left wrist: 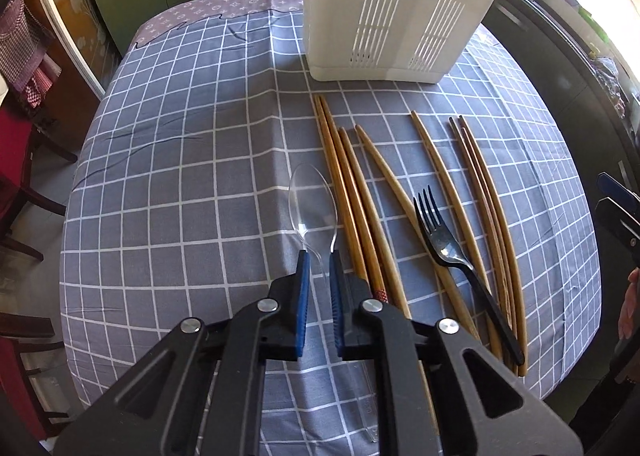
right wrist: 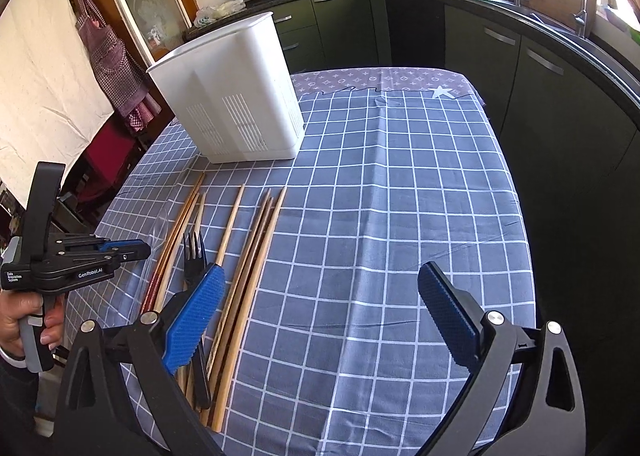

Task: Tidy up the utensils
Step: 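Lower the left gripper onto the clear plastic spoon and close it, then grasp the black fork with the right gripper while the left gripper lifts the spoon, then drop the spoon into the white holder with the left gripper while the right drops the fork in, then grasp a red-tipped wooden chopstick with the left gripper and lift it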

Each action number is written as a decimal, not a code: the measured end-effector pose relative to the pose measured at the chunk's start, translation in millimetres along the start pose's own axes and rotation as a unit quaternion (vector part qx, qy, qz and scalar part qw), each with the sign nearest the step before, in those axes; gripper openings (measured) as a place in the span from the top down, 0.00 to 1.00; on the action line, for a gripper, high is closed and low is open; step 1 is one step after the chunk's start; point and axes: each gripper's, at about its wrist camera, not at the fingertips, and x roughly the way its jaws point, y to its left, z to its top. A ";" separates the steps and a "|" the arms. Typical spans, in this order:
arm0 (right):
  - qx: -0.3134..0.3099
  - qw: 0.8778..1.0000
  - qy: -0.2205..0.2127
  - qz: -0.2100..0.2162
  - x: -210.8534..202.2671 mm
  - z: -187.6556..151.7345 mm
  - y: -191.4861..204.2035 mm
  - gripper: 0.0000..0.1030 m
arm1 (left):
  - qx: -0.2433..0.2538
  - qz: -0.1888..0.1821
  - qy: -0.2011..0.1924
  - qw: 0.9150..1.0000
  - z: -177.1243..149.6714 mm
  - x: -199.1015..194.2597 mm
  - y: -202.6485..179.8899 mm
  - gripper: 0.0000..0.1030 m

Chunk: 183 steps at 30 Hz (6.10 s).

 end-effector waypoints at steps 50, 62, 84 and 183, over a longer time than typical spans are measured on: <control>-0.116 0.953 0.265 0.094 104.6 17.2 123.5 0.91 | 0.054 -0.016 -0.050 0.997 -13.8 -37.1 8.8 0.92; -0.041 0.968 0.144 0.200 23.0 21.3 77.1 0.91 | 0.086 -0.052 -0.144 0.984 22.2 -126.7 -11.0 0.92; 0.016 0.965 0.052 0.255 -21.6 17.6 33.2 0.90 | 0.083 -0.015 -0.291 0.953 194.5 -171.9 -53.8 0.92; 0.095 0.983 -0.157 -0.022 -25.0 -30.3 -0.4 0.35 | -0.011 -0.026 -0.012 1.000 43.3 17.0 7.2 0.74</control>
